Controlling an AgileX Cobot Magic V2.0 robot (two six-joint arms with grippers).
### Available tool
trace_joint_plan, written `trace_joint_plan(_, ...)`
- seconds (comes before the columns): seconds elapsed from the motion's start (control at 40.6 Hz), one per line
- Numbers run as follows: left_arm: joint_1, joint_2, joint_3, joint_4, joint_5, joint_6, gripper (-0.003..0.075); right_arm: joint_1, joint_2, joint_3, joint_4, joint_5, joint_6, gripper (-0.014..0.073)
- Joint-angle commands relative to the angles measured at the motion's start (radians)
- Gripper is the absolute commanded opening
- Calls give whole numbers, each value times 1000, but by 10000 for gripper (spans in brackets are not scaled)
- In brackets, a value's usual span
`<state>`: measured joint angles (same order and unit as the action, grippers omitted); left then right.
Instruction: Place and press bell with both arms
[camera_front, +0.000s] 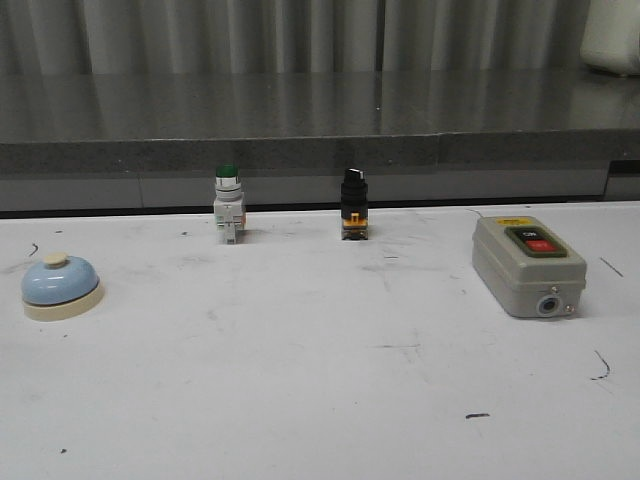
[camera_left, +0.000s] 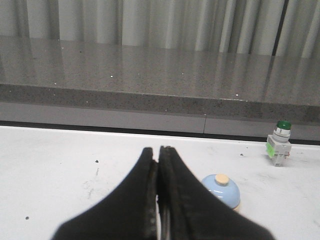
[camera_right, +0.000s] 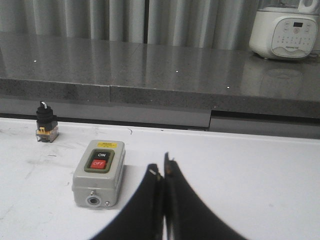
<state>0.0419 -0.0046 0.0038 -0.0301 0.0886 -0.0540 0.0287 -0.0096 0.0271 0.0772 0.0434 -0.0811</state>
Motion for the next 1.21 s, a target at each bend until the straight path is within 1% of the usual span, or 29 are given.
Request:
trace_joint_plan(0.0, -1, -17, 24, -1, -89, -8, -20, -3, -17, -6, 2, -85, 2, -68)
trace_joint_plan(0.69, -1, -17, 24, -1, -89, -8, -20, -3, -17, -6, 2, -93, 2, -68)
trace_joint_plan(0.764, -1, -17, 24, -1, -127, -8, -20, -3, -17, -11, 2, -108, 2, -68)
trace_joint_plan(0.814, -1, -17, 17, -3, -182, -8, -20, -3, -17, -27, 2, -100, 2, -68)
trace_joint_plan(0.888, -1, -17, -21, -10, -220, -8, -20, -3, -17, -77, 2, -57, 2, -68)
trace_joint_plan(0.986, -1, -14, -113, -10, -196, -8, -20, -3, -17, -180, 2, 54, 2, -68)
trace_joint_plan(1.085, -1, -1, -240, -10, -115, -8, -20, -3, 3, -317, 1, 177, -2, -68)
trace_joint_plan(1.183, -1, 45, -369, -10, -22, -8, -20, -3, 57, -455, -4, 264, -8, -68)
